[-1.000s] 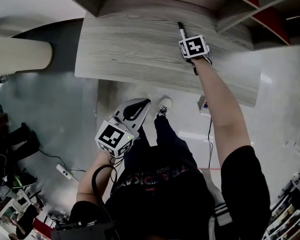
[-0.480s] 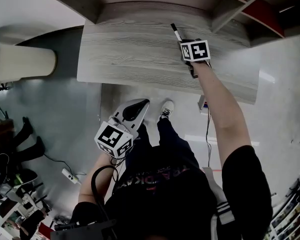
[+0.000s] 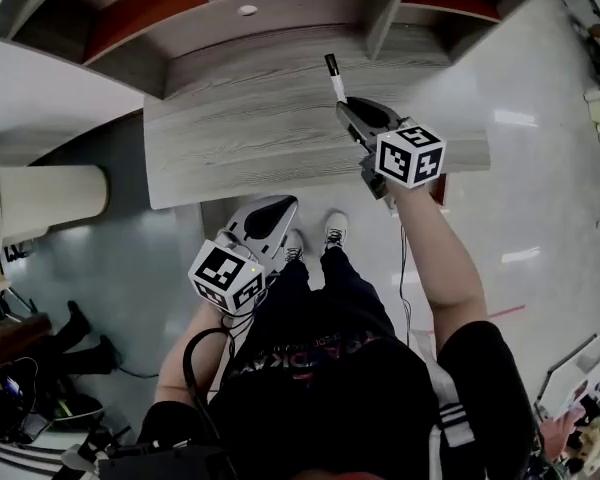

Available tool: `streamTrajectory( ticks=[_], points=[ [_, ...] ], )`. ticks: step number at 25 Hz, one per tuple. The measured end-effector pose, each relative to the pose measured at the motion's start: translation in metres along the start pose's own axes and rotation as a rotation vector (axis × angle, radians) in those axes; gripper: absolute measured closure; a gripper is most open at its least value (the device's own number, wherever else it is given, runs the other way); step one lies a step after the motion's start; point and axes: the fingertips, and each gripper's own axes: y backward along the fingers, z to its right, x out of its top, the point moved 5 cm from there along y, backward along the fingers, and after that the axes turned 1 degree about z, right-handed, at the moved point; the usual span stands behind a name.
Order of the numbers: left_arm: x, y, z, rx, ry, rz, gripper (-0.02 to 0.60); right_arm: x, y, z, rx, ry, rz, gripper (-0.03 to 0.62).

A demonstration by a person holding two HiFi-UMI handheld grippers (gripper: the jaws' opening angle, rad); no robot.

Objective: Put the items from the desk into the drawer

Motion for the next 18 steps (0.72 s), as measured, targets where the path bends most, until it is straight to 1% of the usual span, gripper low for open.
streamTrajectory(
  ticks=[4, 8, 12, 14, 18],
  points=[
    [0.016, -0.007, -0.009, -0.114, -0.049, 0.003, 0.572, 0.016, 0.050, -0.035, -0.051, 0.006, 0.135, 0.516],
    [0.026, -0.022, 0.004, -0.216, -0.094, 0.009, 0.572, 0.023, 0.097, -0.055, -0.127, 0.027, 0.232, 0.516],
    [0.030, -0.047, 0.026, -0.362, -0.131, 0.018, 0.572, 0.018, 0.152, -0.062, -0.268, 0.038, 0.310, 0.516],
    [0.029, -0.049, 0.036, -0.430, -0.139, 0.020, 0.572, 0.012, 0.175, -0.074, -0.338, 0.036, 0.343, 0.515],
    [0.023, -0.045, 0.053, -0.534, -0.153, 0.011, 0.572, -0.003, 0.211, -0.101, -0.447, 0.023, 0.397, 0.516]
  ],
)
